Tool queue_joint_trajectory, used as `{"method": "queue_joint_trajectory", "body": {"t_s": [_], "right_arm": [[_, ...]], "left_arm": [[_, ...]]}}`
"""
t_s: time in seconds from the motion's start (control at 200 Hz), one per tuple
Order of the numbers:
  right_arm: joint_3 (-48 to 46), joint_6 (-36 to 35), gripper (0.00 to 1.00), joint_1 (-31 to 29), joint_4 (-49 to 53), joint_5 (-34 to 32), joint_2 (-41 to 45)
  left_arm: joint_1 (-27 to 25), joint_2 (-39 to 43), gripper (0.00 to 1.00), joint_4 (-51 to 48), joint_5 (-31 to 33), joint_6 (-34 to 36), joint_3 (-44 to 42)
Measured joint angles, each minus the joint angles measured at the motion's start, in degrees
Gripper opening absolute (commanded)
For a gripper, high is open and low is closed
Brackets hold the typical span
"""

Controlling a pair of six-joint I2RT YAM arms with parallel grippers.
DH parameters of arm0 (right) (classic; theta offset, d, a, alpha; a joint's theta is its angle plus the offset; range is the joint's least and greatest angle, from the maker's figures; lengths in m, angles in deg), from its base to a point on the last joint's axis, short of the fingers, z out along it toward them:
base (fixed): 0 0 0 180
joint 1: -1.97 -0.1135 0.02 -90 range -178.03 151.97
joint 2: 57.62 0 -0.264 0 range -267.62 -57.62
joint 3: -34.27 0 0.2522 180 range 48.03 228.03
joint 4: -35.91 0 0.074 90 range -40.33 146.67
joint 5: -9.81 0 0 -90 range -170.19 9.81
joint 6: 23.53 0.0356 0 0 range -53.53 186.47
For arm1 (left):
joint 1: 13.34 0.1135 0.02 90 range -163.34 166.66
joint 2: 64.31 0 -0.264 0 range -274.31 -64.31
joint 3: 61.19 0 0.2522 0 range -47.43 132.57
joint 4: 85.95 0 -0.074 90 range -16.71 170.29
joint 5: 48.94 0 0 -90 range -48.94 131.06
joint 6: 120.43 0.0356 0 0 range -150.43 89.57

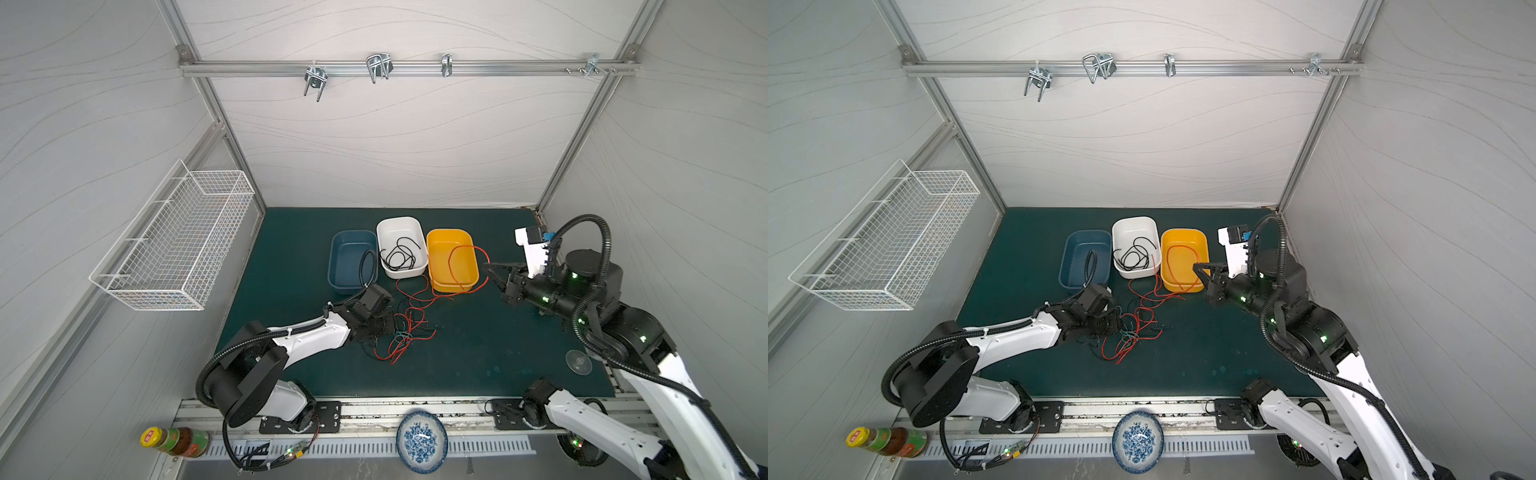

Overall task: Untangle the cables
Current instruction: 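Lift the red wire high with the right gripper, drawing it from the pile, then raise the left gripper away from the pile while the right gripper holds the red wire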

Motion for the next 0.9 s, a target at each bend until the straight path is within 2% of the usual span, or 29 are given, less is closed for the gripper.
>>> {"method": "queue_joint_trajectory", "body": {"t_s": [0.23,0.315,0.64,0.9], "right_arm": [[4.63,-0.04,0.00,0.09,0.61,-0.28,0.11],[4.68,-0.04,0.00,0.09,0.83,-0.17,0.20],[3.48,-0.39,0.00,0.09,1.88,0.13,-0.04],[2.12,-1.01,0.00,0.15,2.01,0.07,0.04]], "left_arm": [[0.11,3.67,0.49,-5.14,0.11,1.07,1.68],[0.11,6.12,0.55,-7.48,0.70,1.90,3.76],[0.11,12.37,0.70,-17.62,2.86,6.67,17.03],[0.68,15.61,0.78,-24.85,7.98,12.46,22.32]]}}
